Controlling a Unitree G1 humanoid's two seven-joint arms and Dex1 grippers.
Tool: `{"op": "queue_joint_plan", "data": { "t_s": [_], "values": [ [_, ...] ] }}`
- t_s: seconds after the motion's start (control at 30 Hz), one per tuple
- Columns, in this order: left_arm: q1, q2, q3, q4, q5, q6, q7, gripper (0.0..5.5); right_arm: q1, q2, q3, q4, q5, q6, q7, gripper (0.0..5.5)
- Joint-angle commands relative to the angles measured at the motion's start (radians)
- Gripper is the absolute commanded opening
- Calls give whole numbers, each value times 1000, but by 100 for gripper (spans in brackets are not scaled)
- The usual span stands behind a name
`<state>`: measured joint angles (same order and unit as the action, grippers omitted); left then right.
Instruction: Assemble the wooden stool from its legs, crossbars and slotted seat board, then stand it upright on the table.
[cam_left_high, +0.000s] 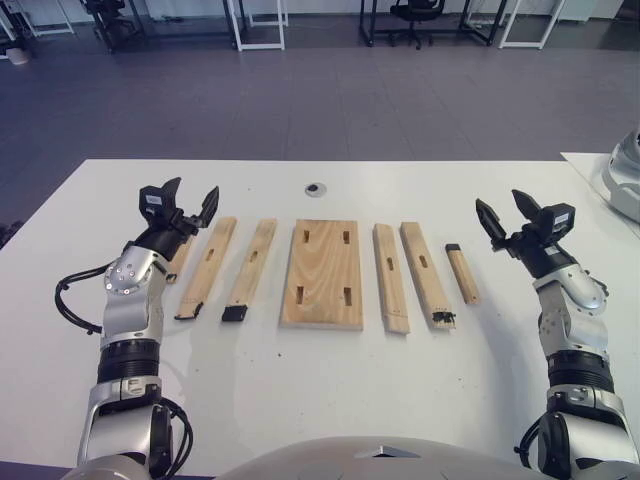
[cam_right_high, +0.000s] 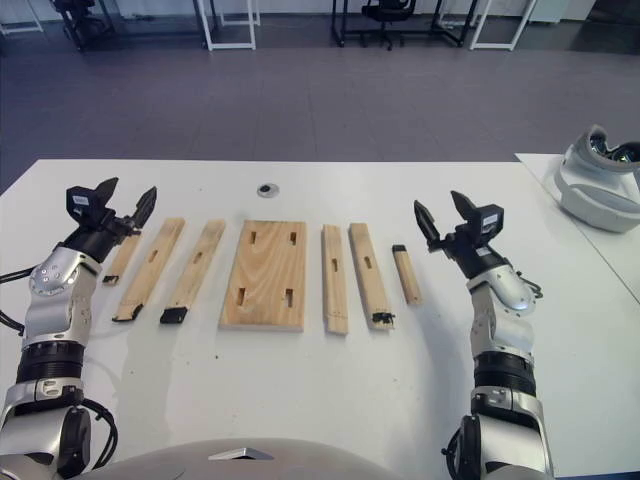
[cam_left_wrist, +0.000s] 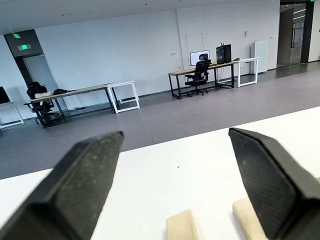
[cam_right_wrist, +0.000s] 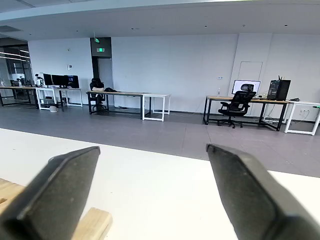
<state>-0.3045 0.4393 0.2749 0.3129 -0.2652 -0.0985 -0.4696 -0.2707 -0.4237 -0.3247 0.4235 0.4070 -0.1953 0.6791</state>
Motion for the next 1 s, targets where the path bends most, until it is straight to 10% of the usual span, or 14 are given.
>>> {"op": "queue_joint_plan", "data": {
  "t_s": [0.03,0.5,0.83,1.0],
  "values": [
    [2,18,12,9,-8,19,-3,387,10,1,-3,-18,20,19,18,396],
    [-157,116,-62,733,150,19,-33,316,11,-6,-4,17,-11,17,-41,396],
    [-129,167,-86,767,171,113,-66,130,3,-3,-7,30,-21,19,-53,396],
    [-119,196,-115,715,181,132,-93,128,1,-1,0,23,-26,22,-67,396]
  ]
}}
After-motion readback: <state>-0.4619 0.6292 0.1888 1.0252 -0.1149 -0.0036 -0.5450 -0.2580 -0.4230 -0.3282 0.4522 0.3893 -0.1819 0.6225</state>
